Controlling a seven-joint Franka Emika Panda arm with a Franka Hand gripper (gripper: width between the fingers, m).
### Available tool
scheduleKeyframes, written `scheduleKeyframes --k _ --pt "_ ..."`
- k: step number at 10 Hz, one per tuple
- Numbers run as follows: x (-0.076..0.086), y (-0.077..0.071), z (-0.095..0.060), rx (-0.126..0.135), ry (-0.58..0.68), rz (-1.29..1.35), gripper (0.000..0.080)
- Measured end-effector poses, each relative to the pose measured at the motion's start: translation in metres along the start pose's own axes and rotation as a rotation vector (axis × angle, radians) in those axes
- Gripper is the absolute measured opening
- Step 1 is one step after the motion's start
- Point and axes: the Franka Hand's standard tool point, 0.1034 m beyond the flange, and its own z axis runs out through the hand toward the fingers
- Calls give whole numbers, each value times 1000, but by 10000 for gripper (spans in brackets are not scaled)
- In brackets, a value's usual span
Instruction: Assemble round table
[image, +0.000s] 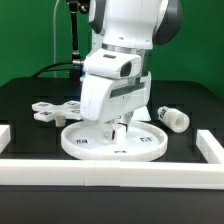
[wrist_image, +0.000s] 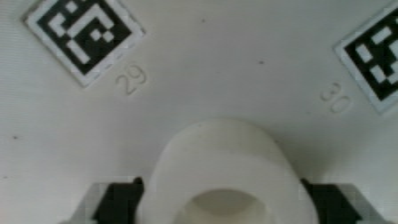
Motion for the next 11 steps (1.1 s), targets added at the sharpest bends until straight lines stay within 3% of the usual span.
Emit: scheduleKeyframes --k 4,11 --pt "0 0 0 0 0 -1 410" --pt "50 -1 -4 -9 37 -60 412"
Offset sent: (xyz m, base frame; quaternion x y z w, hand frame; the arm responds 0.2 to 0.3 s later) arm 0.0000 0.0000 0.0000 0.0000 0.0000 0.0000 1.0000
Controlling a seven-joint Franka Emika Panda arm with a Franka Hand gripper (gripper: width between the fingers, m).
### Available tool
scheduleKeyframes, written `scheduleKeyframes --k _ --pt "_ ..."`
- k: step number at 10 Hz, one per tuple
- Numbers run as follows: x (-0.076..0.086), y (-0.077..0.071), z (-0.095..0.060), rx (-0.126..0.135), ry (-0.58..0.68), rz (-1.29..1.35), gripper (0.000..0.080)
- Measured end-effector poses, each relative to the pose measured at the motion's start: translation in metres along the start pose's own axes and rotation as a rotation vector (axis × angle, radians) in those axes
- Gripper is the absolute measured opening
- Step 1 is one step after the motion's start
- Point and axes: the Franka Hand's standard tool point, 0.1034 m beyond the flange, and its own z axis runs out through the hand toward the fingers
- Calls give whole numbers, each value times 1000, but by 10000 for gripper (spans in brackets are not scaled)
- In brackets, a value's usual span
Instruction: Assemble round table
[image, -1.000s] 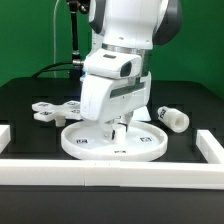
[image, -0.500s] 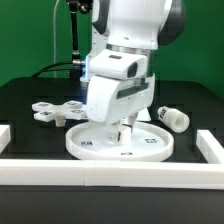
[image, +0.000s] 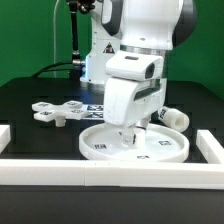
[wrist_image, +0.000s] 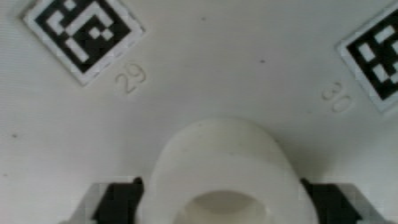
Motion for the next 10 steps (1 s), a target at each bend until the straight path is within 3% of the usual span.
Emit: scheduleKeyframes --k 5,8,10 --pt "15 -1 -1 -3 16 -38 412" --pt "15 -1 -1 3 8 -38 412" --pt "14 -1 -1 4 8 -38 606"
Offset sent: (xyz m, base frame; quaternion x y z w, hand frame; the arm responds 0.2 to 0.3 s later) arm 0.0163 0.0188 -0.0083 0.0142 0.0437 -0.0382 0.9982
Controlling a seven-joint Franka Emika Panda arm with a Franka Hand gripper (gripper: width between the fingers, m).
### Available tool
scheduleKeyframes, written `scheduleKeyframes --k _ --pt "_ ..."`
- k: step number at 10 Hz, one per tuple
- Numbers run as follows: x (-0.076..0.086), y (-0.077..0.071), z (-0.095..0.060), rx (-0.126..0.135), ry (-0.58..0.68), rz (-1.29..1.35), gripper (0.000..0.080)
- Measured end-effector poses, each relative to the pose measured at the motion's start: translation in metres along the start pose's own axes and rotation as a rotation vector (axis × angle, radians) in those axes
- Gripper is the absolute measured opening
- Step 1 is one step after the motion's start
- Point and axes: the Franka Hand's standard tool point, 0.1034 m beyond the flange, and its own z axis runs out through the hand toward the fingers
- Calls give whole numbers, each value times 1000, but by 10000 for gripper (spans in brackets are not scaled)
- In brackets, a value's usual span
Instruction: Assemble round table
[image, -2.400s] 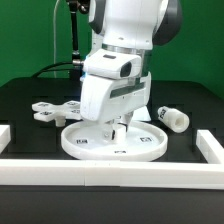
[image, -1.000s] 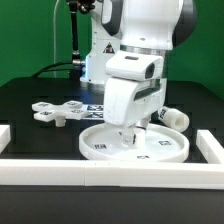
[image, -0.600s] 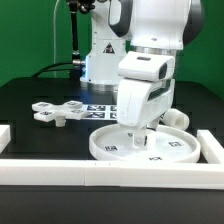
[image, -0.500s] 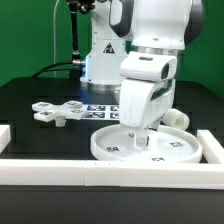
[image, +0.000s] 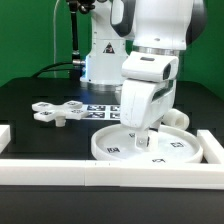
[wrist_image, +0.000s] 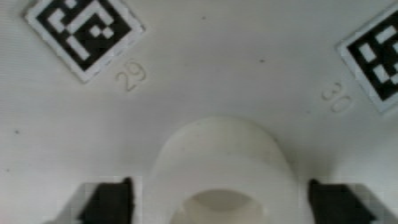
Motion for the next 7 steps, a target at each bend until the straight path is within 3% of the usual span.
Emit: scheduleKeyframes --k 2,5,7 --pt "0 1 -2 -3 1 3 641" --pt "-3 -5 -40 -21 6 75 648" --pt "-1 -27 -62 -27 15 235 648"
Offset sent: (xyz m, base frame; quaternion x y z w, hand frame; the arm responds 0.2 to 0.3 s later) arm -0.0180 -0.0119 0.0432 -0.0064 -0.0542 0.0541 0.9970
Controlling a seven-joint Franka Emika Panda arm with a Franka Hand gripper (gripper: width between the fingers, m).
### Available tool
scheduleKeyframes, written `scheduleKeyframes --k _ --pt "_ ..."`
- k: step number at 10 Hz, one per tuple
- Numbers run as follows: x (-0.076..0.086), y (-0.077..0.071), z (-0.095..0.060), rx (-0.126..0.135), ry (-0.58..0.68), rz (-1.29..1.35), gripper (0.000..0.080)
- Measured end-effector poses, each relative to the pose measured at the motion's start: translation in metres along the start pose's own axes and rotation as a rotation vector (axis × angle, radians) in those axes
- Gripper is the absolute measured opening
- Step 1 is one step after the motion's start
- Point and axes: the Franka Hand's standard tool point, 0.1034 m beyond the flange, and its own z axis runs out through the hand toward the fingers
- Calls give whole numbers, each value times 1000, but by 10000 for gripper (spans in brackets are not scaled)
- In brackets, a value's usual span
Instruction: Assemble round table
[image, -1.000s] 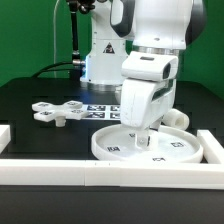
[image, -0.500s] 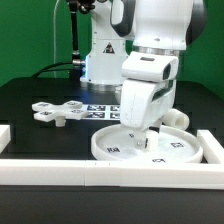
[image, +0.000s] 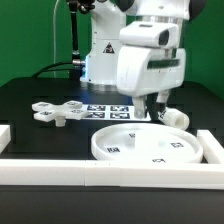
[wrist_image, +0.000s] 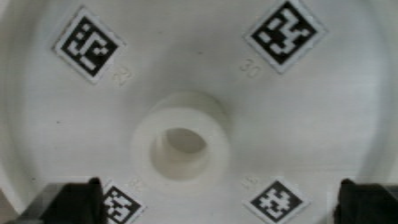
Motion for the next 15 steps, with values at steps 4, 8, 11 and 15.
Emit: scheduleKeyframes --k 4,8,11,15 --pt "27 -73 -3 10 26 212 648" --pt "24 -75 0 24 -22 191 648" --pt "6 -96 6 49 -243 405 648" --pt "-1 -94 10 88 -553 386 648"
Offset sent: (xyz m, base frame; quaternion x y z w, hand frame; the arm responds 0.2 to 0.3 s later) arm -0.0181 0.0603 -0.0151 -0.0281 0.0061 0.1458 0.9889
